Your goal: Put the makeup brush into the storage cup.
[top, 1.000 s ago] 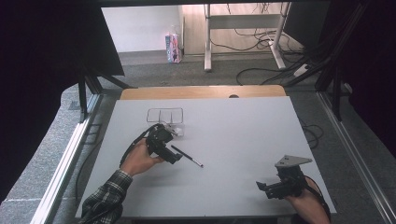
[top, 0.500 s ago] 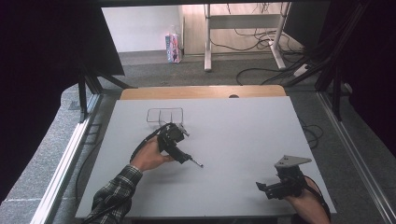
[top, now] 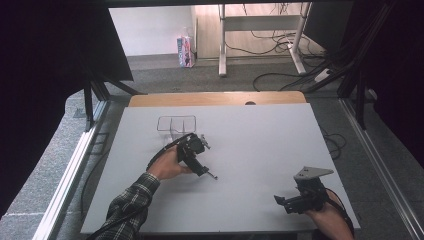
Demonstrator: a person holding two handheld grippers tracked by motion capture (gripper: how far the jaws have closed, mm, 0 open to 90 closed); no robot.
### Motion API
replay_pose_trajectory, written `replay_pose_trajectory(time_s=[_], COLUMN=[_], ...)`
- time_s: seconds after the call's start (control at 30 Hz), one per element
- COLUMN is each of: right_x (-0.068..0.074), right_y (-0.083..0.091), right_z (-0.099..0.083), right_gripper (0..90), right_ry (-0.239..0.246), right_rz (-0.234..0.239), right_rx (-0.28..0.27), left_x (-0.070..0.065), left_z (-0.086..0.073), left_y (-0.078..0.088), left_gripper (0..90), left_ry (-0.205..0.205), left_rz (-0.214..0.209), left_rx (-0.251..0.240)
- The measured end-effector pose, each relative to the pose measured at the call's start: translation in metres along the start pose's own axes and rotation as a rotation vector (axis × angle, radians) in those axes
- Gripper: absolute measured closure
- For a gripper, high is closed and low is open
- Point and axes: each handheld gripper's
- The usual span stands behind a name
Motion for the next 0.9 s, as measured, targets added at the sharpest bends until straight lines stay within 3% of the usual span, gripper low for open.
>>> replay_pose_trajectory(time_s=[0.23,0.3,0.37,0.4,0.43,0.53,0.63,0.73,0.9], right_x=[0.000,0.000,0.000,0.000,0.000,0.000,0.001,0.001,0.001], right_y=[0.000,0.000,0.000,0.000,0.000,0.000,0.000,0.000,-0.001], right_z=[0.000,0.000,0.000,0.000,0.000,0.000,0.000,0.000,0.000], right_gripper=[0.2,0.2,0.3,0.3,0.3,0.4,0.7,0.8,1.1], right_ry=[0.001,0.001,0.002,0.002,0.002,0.004,0.005,0.007,0.011], right_rz=[0.002,0.003,0.004,0.004,0.004,0.003,0.004,0.004,0.007], right_rx=[0.001,0.001,0.002,0.003,0.003,0.002,0.002,0.003,0.005], left_x=[0.002,0.005,0.007,0.008,0.009,0.008,0.005,0.005,0.011], left_z=[-0.009,-0.012,-0.015,-0.015,-0.015,-0.018,-0.022,-0.023,-0.029], left_y=[-0.011,-0.012,-0.010,-0.008,-0.005,-0.001,0.001,0.002,0.004], left_gripper=[12.7,19.9,28.7,44.5,44.5,67.8,84.2,84.5,84.5], left_ry=[-0.015,-0.002,0.010,0.010,0.003,-0.016,-0.025,-0.024,0.046], left_rz=[-0.036,-0.082,-0.100,-0.101,-0.103,-0.109,-0.107,-0.101,-0.131], left_rx=[0.023,0.021,0.012,0.016,0.021,0.040,0.033,0.025,-0.015])
Point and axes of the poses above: each handheld gripper's, and its own axes: y roughly backward along the jaws, z roughly out of its top, x roughly to its left, and after that the axes turned 13 degrees about -x, right-handed
